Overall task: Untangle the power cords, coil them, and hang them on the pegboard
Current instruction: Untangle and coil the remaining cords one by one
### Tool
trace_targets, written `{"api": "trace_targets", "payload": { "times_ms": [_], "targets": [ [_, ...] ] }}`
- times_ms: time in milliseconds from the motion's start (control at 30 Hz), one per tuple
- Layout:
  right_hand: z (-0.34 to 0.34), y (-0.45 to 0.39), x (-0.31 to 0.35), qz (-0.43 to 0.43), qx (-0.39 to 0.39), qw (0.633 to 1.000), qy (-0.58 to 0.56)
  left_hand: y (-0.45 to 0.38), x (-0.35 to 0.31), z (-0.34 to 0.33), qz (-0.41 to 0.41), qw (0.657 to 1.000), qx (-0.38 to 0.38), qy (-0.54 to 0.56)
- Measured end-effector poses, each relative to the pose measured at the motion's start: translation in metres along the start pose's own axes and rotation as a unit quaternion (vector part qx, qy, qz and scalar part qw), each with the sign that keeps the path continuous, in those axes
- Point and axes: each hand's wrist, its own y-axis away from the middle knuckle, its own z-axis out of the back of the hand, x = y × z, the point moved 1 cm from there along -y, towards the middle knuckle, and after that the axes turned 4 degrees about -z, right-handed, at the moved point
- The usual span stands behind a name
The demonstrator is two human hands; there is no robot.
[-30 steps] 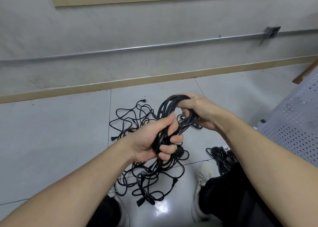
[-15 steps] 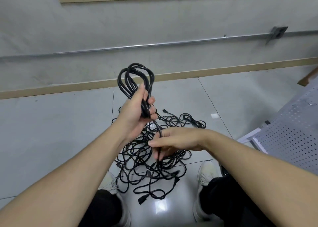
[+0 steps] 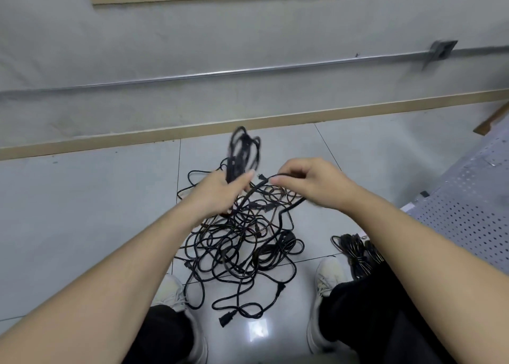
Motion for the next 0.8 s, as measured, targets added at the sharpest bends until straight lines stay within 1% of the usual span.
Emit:
{"api": "trace_targets", "payload": {
  "times_ms": [67, 133, 233, 300, 367, 433, 467, 533, 567, 633, 667, 733, 800],
  "targets": [
    [0.008, 0.0, 0.0, -0.005, -0.035, 0.999, -0.016, 0.007, -0.012, -0.014, -0.02, 0.998, 0.054, 0.004],
    [0.013, -0.001, -0.001, -0.004, -0.069, 0.998, -0.002, 0.008, -0.018, -0.023, -0.021, 0.996, 0.074, 0.051],
    [0.016, -0.004, -0.002, -0.025, -0.08, 0.995, 0.045, 0.008, -0.014, -0.026, -0.025, 0.984, 0.105, 0.144],
    [0.016, -0.005, -0.001, -0.026, -0.084, 0.993, 0.074, 0.008, -0.01, -0.026, -0.031, 0.98, 0.127, 0.153],
    [0.015, -0.008, -0.003, 0.009, -0.087, 0.991, 0.097, 0.008, -0.006, -0.028, -0.039, 0.979, 0.127, 0.153],
    [0.015, -0.013, -0.007, 0.042, -0.098, 0.988, 0.111, 0.006, -0.002, -0.026, -0.024, 0.977, 0.112, 0.182],
    [0.015, -0.015, -0.01, 0.035, -0.104, 0.987, 0.117, 0.006, -0.001, -0.023, -0.018, 0.976, 0.105, 0.19],
    [0.014, -0.016, -0.011, -0.017, -0.109, 0.989, 0.096, 0.005, 0.0, -0.019, -0.014, 0.976, 0.099, 0.194],
    [0.014, -0.015, -0.012, -0.053, -0.094, 0.993, 0.057, 0.004, 0.001, -0.017, -0.012, 0.975, 0.098, 0.198],
    [0.013, -0.013, -0.014, -0.113, -0.035, 0.992, -0.038, 0.004, 0.003, -0.013, -0.007, 0.973, 0.092, 0.21],
    [0.013, -0.011, -0.015, -0.125, -0.003, 0.99, -0.071, 0.004, 0.003, -0.01, -0.002, 0.973, 0.089, 0.212],
    [0.016, -0.008, -0.021, -0.129, 0.034, 0.984, -0.121, 0.003, 0.005, -0.003, 0.013, 0.977, 0.08, 0.196],
    [0.021, -0.006, -0.028, -0.132, 0.071, 0.978, -0.148, 0.002, 0.006, 0.004, 0.037, 0.976, 0.07, 0.203]
  ]
}}
